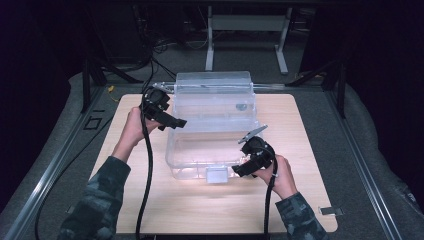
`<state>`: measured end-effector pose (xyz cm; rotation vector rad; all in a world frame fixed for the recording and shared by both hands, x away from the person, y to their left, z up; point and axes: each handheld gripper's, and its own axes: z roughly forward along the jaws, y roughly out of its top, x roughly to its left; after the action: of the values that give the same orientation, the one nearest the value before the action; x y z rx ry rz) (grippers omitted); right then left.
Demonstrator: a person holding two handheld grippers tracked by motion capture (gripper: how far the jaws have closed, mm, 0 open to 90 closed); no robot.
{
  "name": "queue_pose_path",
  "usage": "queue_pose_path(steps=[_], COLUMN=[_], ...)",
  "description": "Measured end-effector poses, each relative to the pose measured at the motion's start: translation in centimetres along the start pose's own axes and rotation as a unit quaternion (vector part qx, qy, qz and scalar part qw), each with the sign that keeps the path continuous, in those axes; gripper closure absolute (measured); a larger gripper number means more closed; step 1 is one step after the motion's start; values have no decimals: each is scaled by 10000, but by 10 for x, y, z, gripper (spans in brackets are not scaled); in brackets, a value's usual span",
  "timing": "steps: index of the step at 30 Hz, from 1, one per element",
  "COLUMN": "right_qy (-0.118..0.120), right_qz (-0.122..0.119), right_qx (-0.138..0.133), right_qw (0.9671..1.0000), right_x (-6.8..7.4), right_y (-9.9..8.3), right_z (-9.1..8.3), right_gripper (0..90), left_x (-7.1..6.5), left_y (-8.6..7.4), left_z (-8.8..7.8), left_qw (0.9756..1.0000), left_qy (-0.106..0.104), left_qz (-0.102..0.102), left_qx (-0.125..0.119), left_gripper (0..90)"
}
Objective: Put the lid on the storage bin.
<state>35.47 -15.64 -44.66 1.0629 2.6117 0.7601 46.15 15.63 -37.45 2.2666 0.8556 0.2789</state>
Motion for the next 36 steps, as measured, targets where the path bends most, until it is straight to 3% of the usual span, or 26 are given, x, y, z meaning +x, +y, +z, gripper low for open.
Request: queue_pose_path(steps=[11,14,16,20,24,26,31,36], right_qy=[65,-48,58,106,95,105,150,152], right_qz=[-40,-60,-12,-4,38,49,62,34], right_qx=[61,132,4,-6,-9,-13,-2,20], right_qw=[10000,9999,10000,9999,9999,9999,9999,9999], right_x=[6,9,10,10,8,8,8,12], right_y=[-2,-1,-2,-1,-3,-4,-6,-6], right_z=[9,9,8,9,9,9,13,15], right_gripper=[286,291,299,301,318,320,330,348], left_x=[11,15,16,22,26,27,29,29], left_y=[29,35,38,47,55,58,62,63], left_z=[25,33,38,47,59,65,73,80], left_qw=[9998,9996,9995,9997,9998,9996,9996,9995], left_qy=[-55,-31,68,3,47,177,173,244], left_qz=[-22,59,196,155,193,224,171,205], left_qx=[-196,-261,-241,-179,-44,-9,-110,-3], left_gripper=[11,19,38,39,35,38,131,143])
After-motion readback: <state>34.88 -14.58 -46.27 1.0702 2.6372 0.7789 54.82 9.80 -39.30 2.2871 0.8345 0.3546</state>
